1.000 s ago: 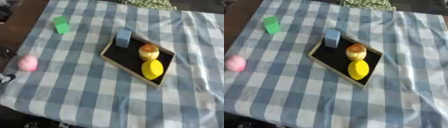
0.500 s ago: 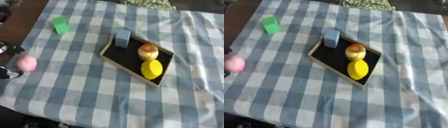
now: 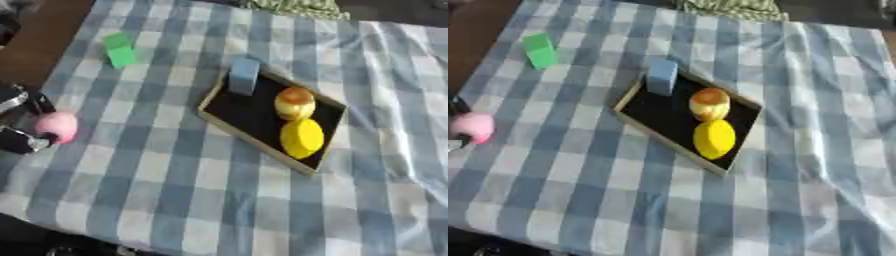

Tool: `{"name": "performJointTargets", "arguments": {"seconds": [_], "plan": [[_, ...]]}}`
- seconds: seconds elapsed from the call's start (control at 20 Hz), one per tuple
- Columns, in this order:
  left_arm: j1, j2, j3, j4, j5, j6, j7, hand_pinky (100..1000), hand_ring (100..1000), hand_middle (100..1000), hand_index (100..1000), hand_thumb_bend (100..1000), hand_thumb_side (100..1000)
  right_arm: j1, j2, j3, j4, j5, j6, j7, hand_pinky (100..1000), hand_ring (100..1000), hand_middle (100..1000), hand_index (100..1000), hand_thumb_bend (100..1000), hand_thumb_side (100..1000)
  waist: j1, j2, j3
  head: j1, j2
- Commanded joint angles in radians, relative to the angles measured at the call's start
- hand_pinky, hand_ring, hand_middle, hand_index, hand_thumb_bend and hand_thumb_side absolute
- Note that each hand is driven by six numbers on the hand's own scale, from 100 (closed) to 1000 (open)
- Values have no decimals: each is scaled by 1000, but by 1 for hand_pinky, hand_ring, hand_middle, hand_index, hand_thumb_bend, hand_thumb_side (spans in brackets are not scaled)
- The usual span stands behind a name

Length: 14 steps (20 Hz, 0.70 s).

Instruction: Pick up objects on the table and place them in the box.

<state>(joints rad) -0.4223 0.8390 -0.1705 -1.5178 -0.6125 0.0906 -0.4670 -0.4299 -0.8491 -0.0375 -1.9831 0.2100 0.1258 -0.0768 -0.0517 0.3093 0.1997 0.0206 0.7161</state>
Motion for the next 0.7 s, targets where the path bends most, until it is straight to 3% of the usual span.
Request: {"name": "performJointTargets", "arguments": {"seconds": [0.05, 0.55, 0.7], "plan": [[-8, 29, 12, -65, -24, -9, 13, 773, 680, 604, 617, 306, 100, -1, -24, -20, -17, -7, -5, -9, 806, 827, 655, 749, 100, 211, 18, -7, 0, -8, -5], [-12, 95, 98, -447, -78, 47, 67, 759, 668, 595, 617, 391, 100, 14, -30, -27, -17, -9, -12, -18, 806, 827, 657, 750, 100, 219, 19, -8, 10, -38, -3], [-56, 104, 91, -478, -61, 21, 88, 755, 660, 590, 618, 383, 100, 16, -31, -28, -17, -10, -14, -18, 806, 827, 657, 750, 100, 222, 22, -10, 9, -43, 0]]}}
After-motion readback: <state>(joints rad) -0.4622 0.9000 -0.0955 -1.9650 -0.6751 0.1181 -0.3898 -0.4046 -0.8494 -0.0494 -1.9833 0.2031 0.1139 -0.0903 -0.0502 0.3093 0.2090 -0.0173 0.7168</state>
